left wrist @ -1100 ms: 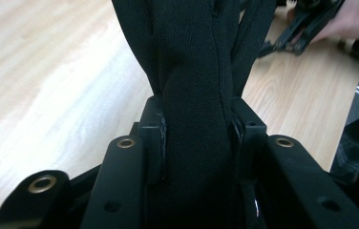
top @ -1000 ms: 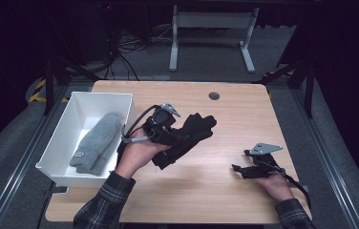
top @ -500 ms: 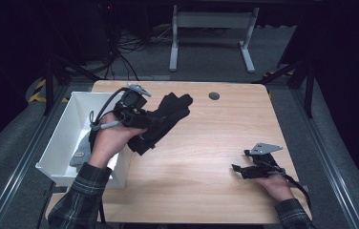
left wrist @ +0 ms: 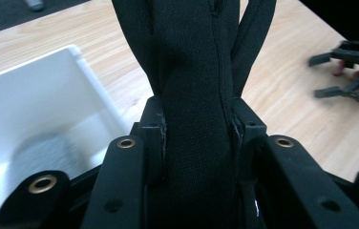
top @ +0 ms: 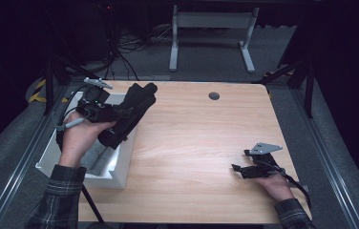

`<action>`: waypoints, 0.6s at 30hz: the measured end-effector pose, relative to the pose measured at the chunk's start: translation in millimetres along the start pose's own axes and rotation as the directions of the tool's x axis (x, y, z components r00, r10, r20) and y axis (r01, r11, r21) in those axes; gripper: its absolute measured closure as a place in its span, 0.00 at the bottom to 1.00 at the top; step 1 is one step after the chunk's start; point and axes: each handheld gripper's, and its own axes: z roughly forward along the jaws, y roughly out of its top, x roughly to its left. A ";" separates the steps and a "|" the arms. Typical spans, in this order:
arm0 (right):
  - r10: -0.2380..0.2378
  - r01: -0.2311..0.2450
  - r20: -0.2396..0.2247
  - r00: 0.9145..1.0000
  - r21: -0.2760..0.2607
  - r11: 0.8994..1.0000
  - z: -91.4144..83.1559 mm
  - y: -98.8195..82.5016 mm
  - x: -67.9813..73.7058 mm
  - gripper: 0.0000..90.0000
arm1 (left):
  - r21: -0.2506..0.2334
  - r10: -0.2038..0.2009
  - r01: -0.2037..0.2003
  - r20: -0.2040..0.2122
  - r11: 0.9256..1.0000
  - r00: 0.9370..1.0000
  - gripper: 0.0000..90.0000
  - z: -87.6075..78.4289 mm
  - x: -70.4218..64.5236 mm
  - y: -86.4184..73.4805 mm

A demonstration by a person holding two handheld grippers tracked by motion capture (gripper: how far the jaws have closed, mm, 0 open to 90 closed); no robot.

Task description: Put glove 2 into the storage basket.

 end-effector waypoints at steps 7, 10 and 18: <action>0.001 -0.001 -0.002 1.000 -0.001 1.000 0.3 0.1 -0.1 0.20 | -0.001 -0.062 0.062 -0.044 0.998 0.997 0.73 -8.8 20.0 -13.3; -0.003 0.003 -0.009 1.000 -0.001 1.000 -0.6 -0.7 -0.4 0.20 | 0.005 -0.096 0.097 -0.101 0.995 0.990 0.73 -10.0 32.6 -23.3; -0.005 0.005 -0.018 1.000 -0.002 1.000 -0.8 -0.9 -1.1 0.20 | 0.028 -0.173 0.180 -0.162 0.983 0.971 0.73 0.0 57.6 -50.0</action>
